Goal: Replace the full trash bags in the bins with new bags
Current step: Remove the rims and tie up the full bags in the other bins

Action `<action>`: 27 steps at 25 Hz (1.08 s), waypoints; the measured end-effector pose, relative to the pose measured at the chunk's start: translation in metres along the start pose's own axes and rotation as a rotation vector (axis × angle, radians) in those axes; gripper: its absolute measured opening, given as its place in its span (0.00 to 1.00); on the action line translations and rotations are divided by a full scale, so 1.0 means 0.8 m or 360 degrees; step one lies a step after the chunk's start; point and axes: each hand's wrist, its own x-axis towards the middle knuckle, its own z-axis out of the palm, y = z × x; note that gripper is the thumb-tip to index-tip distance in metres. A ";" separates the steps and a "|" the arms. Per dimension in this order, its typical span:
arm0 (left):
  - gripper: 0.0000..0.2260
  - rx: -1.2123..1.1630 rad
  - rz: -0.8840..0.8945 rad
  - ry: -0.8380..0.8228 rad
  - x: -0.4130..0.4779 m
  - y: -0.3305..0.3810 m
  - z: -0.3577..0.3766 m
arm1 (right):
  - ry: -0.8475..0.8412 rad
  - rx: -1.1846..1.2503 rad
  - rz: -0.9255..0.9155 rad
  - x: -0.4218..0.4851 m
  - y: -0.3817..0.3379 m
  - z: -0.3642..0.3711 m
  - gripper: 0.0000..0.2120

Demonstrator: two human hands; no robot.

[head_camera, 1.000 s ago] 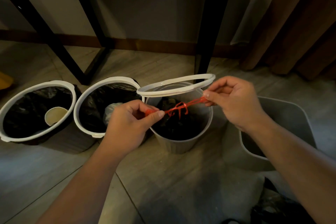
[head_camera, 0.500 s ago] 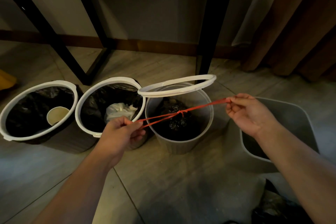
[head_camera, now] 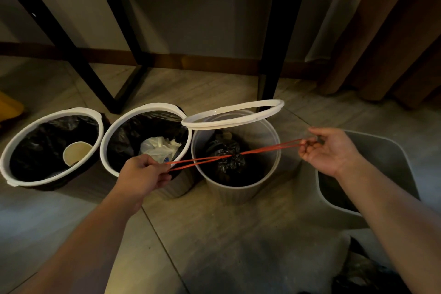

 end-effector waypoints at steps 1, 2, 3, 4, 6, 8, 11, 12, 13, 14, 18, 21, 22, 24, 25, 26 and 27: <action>0.08 0.0024 -0.0010 0.0018 0.000 -0.002 0.000 | -0.0006 0.0000 0.0006 -0.001 0.000 0.000 0.09; 0.08 0.0039 -0.0014 0.0043 -0.001 -0.004 0.000 | -0.0020 -0.0006 0.0012 -0.003 0.001 0.001 0.08; 0.08 0.0046 -0.0006 0.0069 -0.004 -0.004 0.001 | -0.0043 -0.0022 0.0013 -0.006 0.000 0.003 0.07; 0.08 0.0026 0.0016 0.0086 -0.010 0.000 0.002 | -0.0074 -0.0055 0.0001 -0.011 -0.002 0.006 0.06; 0.08 -0.0172 0.0074 0.0026 -0.026 0.018 0.003 | -0.0186 -0.0183 -0.0063 -0.030 -0.009 0.016 0.05; 0.07 -0.0509 0.0150 -0.0219 -0.053 0.046 0.005 | -0.0382 -0.0343 -0.0182 -0.058 -0.023 0.033 0.06; 0.06 -0.0726 0.0329 -0.0585 -0.103 0.094 0.021 | -0.0803 -0.0535 -0.0390 -0.112 -0.036 0.070 0.10; 0.08 -0.0696 0.0388 -0.0682 -0.120 0.108 0.032 | -0.0949 -0.0565 -0.0429 -0.129 -0.033 0.084 0.12; 0.10 -0.0635 0.0442 -0.0764 -0.136 0.121 0.046 | -0.1053 -0.0587 -0.0451 -0.145 -0.027 0.099 0.13; 0.11 -0.0544 0.0482 -0.0822 -0.151 0.134 0.061 | -0.1100 -0.0624 -0.0465 -0.157 -0.019 0.113 0.14; 0.14 -0.0398 0.0444 -0.0873 -0.181 0.168 0.111 | -0.1055 -0.1010 -0.0742 -0.184 0.011 0.145 0.12; 0.15 -0.0573 0.0263 -0.0814 -0.180 0.189 0.119 | -0.1062 -0.1233 -0.1123 -0.191 0.004 0.133 0.08; 0.17 -0.0581 0.0221 -0.0782 -0.178 0.194 0.117 | -0.1035 -0.1283 -0.1286 -0.192 -0.001 0.125 0.08; 0.22 -0.0505 0.0214 -0.0745 -0.171 0.199 0.113 | -0.0817 -0.1450 -0.1532 -0.189 -0.009 0.113 0.08; 0.24 -0.0461 0.0227 -0.0768 -0.169 0.202 0.111 | -0.0718 -0.1565 -0.1510 -0.187 -0.009 0.111 0.09; 0.25 -0.0419 0.0242 -0.0817 -0.169 0.204 0.111 | -0.0677 -0.1710 -0.1416 -0.184 -0.005 0.110 0.12; 0.26 -0.0363 0.0267 -0.0867 -0.169 0.206 0.110 | -0.0681 -0.1871 -0.1327 -0.181 0.001 0.112 0.13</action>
